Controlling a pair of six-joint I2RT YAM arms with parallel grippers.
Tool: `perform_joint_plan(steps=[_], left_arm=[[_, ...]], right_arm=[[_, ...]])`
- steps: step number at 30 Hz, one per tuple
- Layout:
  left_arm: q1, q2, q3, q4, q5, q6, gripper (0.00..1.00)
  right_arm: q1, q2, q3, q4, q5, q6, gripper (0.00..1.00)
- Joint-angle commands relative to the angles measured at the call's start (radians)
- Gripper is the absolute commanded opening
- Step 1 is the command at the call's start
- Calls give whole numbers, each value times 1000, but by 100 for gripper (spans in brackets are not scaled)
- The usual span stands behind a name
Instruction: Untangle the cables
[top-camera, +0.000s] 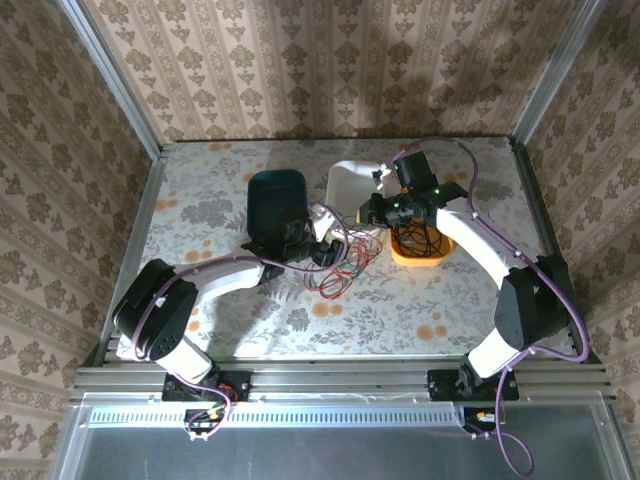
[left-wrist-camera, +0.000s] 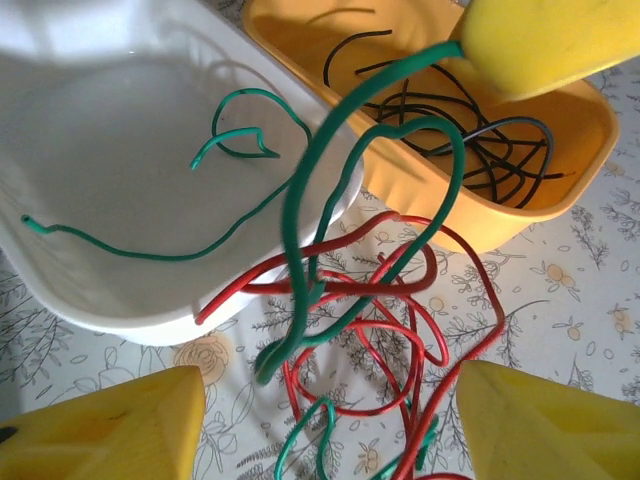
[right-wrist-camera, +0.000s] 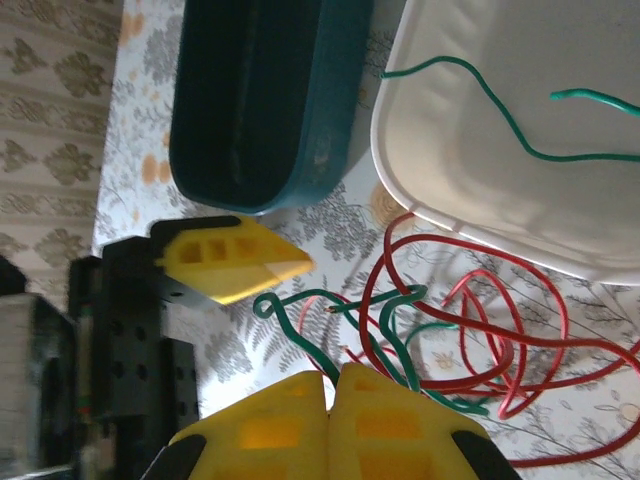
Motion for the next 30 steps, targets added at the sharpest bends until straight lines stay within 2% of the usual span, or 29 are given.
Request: perform_joint_plan(steps=[1, 7, 10, 12, 13, 16, 17, 22, 26, 27, 29, 30], left_arm=[[-11, 68, 51, 72, 22, -10, 66], [-19, 144, 91, 165, 23, -53, 64], [-24, 174, 108, 189, 17, -68, 58], [-24, 194, 120, 176, 25, -73, 44], [-25, 205, 116, 179, 25, -76, 32], [-15, 220, 83, 185, 4, -89, 4], [-9, 222, 68, 189, -3, -98, 0], [29, 225, -14, 197, -39, -99, 0], [37, 198, -29, 144, -9, -57, 0], [33, 178, -35, 144, 10, -52, 5], [28, 135, -39, 151, 58, -46, 23], [23, 114, -33, 145, 80, -46, 26]], right_arm=[[-7, -45, -20, 76, -52, 103, 0], [-49, -91, -63, 164, -35, 260, 0], [-57, -110, -82, 181, -22, 300, 0], [-64, -122, -91, 185, -5, 321, 0], [-69, -131, -98, 192, 2, 334, 0], [-82, -168, -117, 213, 29, 351, 0], [-86, -179, -120, 212, 38, 353, 0], [-120, -243, -151, 242, 46, 392, 0], [-136, -269, -154, 231, 72, 391, 0], [-136, -269, -153, 225, 70, 385, 0], [-136, -266, -151, 214, 69, 382, 0], [-138, -266, -155, 215, 65, 383, 0]])
